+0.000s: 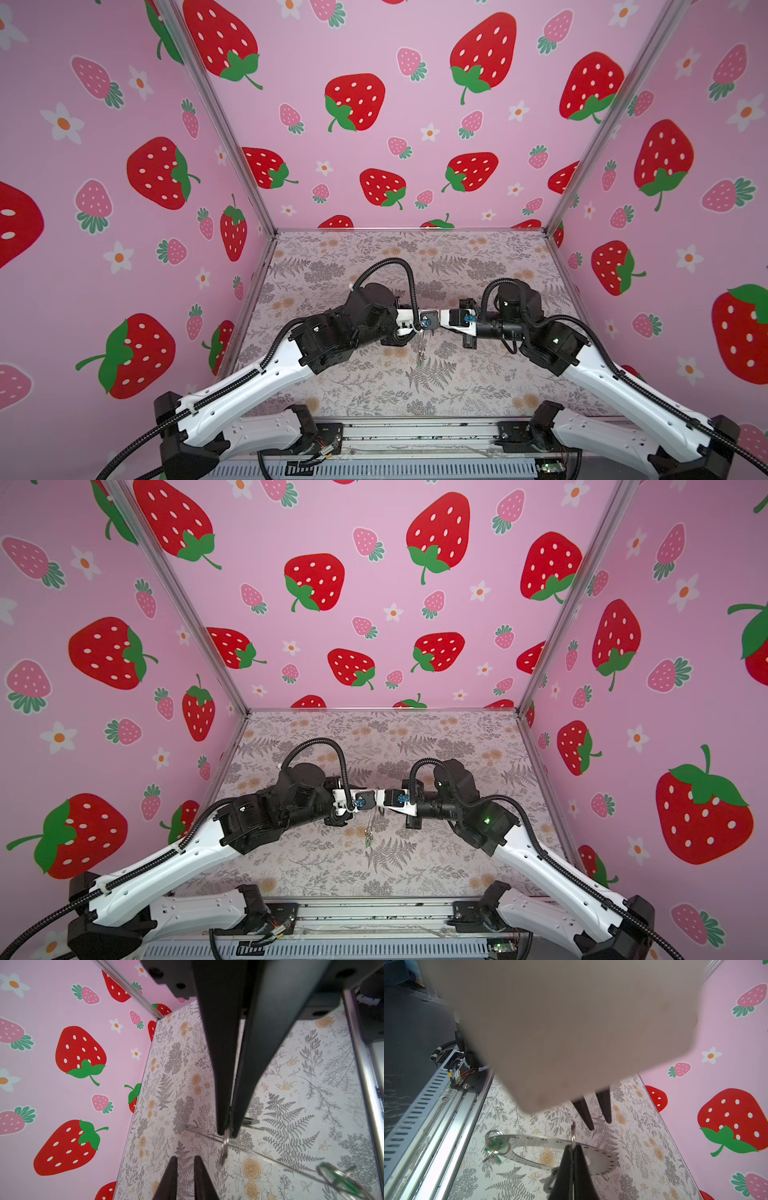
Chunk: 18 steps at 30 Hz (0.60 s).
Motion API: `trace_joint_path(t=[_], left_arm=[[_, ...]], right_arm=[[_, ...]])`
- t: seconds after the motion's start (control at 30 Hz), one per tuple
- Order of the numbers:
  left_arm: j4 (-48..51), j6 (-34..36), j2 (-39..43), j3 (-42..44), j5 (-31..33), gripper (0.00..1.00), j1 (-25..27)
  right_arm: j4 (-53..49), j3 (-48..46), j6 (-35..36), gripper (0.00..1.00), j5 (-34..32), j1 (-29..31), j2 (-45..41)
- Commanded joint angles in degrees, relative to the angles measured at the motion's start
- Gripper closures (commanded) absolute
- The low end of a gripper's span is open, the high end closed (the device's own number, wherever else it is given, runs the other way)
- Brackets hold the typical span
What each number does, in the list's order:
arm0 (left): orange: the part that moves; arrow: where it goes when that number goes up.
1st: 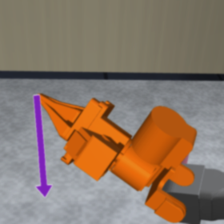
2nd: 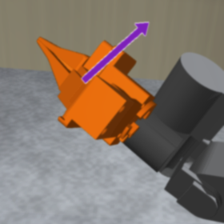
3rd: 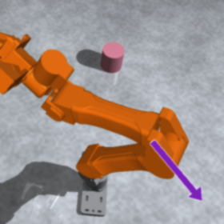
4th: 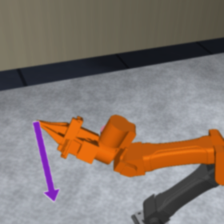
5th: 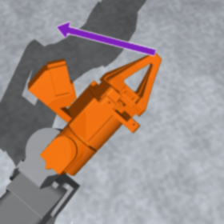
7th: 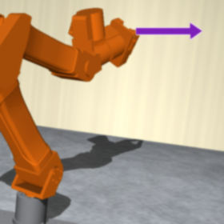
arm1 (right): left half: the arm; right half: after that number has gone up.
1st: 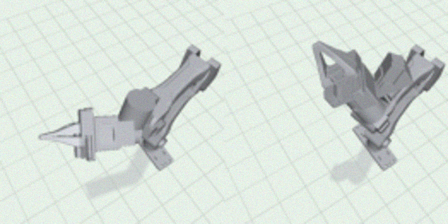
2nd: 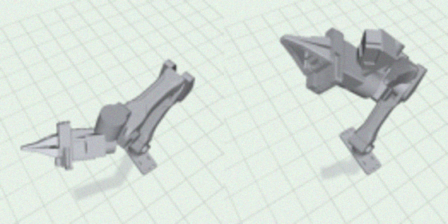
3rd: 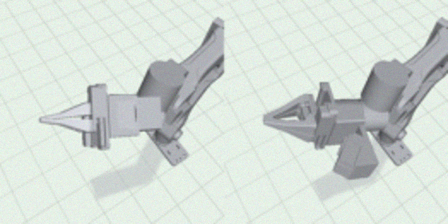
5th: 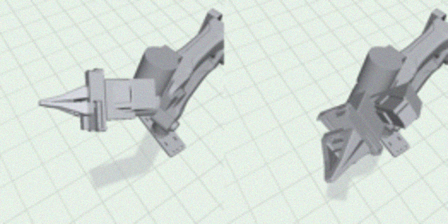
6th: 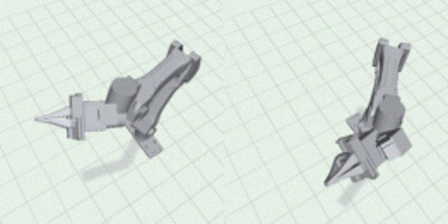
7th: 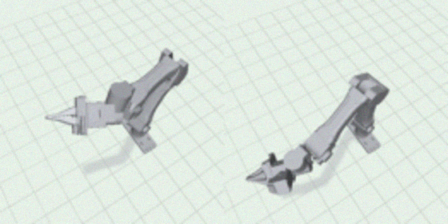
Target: Put the keys on the keyring
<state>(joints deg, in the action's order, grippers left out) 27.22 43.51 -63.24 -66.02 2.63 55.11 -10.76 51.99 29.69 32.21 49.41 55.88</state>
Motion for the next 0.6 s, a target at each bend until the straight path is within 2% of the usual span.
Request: trace_joint_path(t=[0.0, 0.2, 0.57], left_arm=[[-0.6, 0.0, 1.2, 0.0, -2.5, 0.74, -0.1], [0.8, -0.4, 2.4, 0.5, -3.3, 0.7, -0.2], [0.5, -1.1, -0.2, -1.7, -7.6, 0.7, -0.2]], right_arm=[[0.2, -0.2, 1.1, 0.99, 0.7, 0.4, -0.3], [0.8, -0.2, -0.1, 0.98, -3.2, 0.4, -0.5], [1.5, -0.6, -0.3, 0.98, -2.5, 0.4, -0.5]])
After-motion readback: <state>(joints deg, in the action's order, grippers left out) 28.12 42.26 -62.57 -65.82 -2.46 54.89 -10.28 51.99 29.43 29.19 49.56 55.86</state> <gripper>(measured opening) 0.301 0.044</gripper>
